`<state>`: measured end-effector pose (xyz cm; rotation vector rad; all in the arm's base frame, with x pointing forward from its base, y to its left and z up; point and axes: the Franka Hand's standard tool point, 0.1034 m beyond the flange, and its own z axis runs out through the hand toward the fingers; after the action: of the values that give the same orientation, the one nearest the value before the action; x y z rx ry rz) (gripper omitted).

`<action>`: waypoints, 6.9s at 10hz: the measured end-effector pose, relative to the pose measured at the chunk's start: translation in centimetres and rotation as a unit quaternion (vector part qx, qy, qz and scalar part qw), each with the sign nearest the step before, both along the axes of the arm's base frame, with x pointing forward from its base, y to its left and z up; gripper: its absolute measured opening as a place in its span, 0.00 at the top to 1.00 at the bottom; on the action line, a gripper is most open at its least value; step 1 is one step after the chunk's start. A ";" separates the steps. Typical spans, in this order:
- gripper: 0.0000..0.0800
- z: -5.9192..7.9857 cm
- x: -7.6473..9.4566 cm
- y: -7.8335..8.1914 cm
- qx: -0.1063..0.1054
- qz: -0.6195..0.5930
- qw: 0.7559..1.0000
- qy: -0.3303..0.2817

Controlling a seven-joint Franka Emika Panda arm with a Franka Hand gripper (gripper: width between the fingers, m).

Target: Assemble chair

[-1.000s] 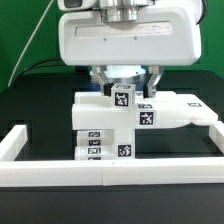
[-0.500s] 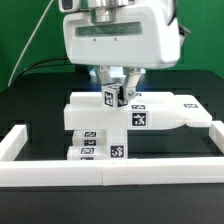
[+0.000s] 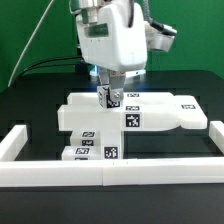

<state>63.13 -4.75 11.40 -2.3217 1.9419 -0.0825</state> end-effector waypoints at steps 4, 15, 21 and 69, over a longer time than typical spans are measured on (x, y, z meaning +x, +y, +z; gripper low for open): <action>0.64 0.0 0.2 0.1 0.023 -0.145 0.989 0.001; 0.64 0.0 0.7 -0.6 0.093 -0.476 0.875 -0.008; 0.64 0.0 1.0 1.4 0.116 -0.478 0.871 -0.023; 0.21 -2.3 -3.1 1.0 -0.079 0.638 0.766 0.008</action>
Offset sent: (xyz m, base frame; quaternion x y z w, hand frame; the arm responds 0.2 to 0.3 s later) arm 0.0032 -0.0044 -0.0007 0.0092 -0.0063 0.1978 0.9802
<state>60.01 -3.76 9.09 -3.1497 0.0001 -0.0916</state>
